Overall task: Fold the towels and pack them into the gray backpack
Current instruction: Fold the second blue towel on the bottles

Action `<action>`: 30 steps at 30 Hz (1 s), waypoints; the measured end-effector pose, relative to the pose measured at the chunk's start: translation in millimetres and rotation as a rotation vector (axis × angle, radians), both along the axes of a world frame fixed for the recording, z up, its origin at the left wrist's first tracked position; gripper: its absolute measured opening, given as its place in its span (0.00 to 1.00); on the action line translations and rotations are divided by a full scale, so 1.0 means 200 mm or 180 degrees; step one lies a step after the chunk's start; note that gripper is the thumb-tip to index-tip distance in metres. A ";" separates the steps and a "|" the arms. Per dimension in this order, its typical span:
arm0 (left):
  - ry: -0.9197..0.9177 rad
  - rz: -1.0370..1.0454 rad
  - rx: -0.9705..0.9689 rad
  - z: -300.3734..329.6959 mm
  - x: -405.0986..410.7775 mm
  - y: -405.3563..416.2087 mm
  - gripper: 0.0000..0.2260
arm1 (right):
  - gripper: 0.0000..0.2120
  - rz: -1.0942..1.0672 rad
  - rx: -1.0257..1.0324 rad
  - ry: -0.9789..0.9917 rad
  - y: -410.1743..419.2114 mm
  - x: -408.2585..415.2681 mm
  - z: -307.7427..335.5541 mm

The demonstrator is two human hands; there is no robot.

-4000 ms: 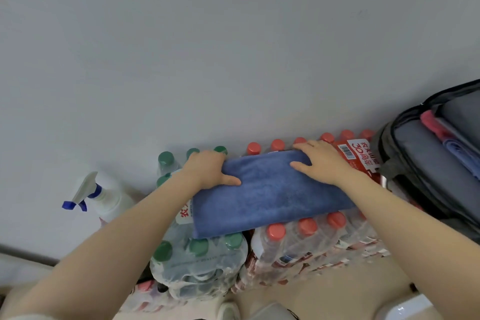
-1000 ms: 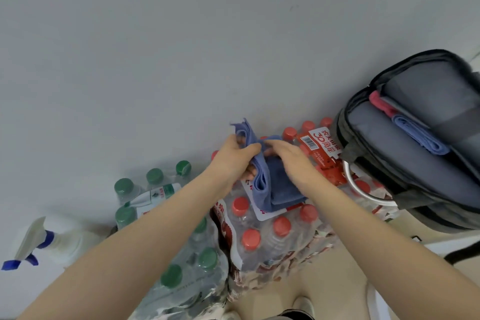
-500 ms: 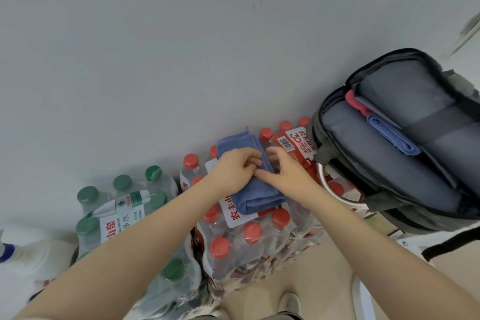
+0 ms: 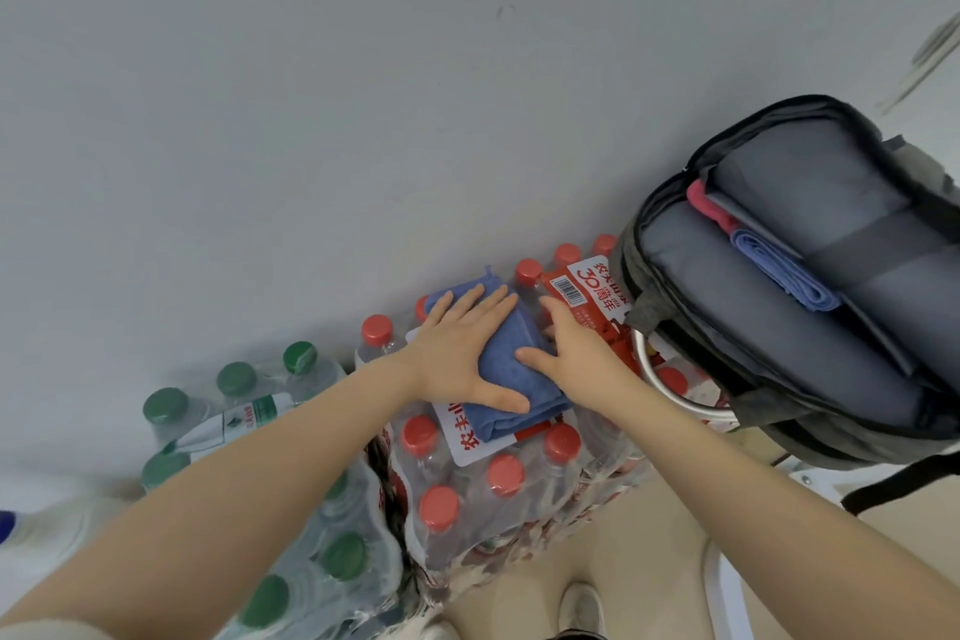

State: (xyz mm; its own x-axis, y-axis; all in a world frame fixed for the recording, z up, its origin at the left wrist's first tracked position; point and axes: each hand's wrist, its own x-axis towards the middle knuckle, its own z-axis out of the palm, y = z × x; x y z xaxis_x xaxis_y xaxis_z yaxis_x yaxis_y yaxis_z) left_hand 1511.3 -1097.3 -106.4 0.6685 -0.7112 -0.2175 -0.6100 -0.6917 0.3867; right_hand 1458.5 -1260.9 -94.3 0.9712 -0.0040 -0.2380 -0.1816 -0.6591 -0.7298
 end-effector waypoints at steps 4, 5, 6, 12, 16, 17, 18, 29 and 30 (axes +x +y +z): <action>0.0404 -0.0203 -0.0920 -0.01 -0.01 0.11 0.51 | 0.27 -0.0318 0.0261 0.0113 0.01 0.00 0.05; 0.0383 -0.0396 -0.0915 -0.01 -0.01 0.13 0.51 | 0.26 -0.0466 0.0473 0.0154 0.00 -0.01 0.07; 0.0289 -0.0604 -0.0875 0.00 -0.01 0.14 0.51 | 0.24 -0.0623 0.0703 0.0238 -0.02 -0.01 0.10; -0.0272 -0.0849 -0.1878 0.12 -0.08 0.01 0.29 | 0.04 -0.0972 0.2399 0.0917 -0.16 -0.10 0.24; 0.0402 -0.0391 -0.2571 0.28 -0.16 -0.15 0.21 | 0.12 -0.1264 0.2514 0.0724 -0.29 -0.19 0.32; 0.0598 -0.0308 -0.2789 0.32 -0.16 -0.19 0.19 | 0.17 -0.1402 0.2344 0.0602 -0.33 -0.20 0.34; 0.0749 -0.0228 -0.2966 0.36 -0.17 -0.24 0.18 | 0.22 -0.1547 0.2157 0.0397 -0.37 -0.21 0.38; 0.2475 -0.0015 -0.2753 0.38 -0.25 -0.76 0.30 | 0.19 -0.1031 -0.0547 -0.1413 -0.79 -0.48 0.41; 0.2563 -0.0016 -0.2732 0.36 -0.26 -0.79 0.36 | 0.15 -0.1122 -0.1108 -0.1539 -0.82 -0.48 0.40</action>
